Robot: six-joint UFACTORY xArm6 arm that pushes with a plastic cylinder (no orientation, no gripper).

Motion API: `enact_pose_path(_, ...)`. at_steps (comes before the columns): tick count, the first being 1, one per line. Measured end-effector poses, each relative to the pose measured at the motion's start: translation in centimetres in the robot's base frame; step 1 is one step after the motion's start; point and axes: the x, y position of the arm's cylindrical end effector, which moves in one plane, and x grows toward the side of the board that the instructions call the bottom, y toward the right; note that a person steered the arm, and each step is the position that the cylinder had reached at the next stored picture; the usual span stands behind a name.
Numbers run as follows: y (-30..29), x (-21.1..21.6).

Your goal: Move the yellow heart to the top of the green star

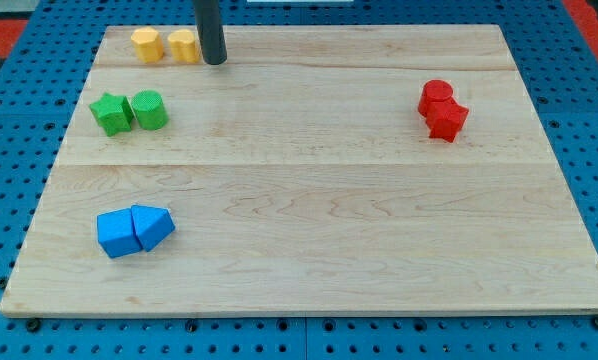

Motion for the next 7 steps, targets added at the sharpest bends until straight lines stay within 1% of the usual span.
enact_pose_path(2,0.1,0.0)
enact_pose_path(3,2.9,-0.2)
enact_pose_path(4,3.4,-2.4)
enact_pose_path(5,-2.1,-2.4)
enact_pose_path(6,-1.1,-3.5)
enact_pose_path(7,-5.0,-5.6)
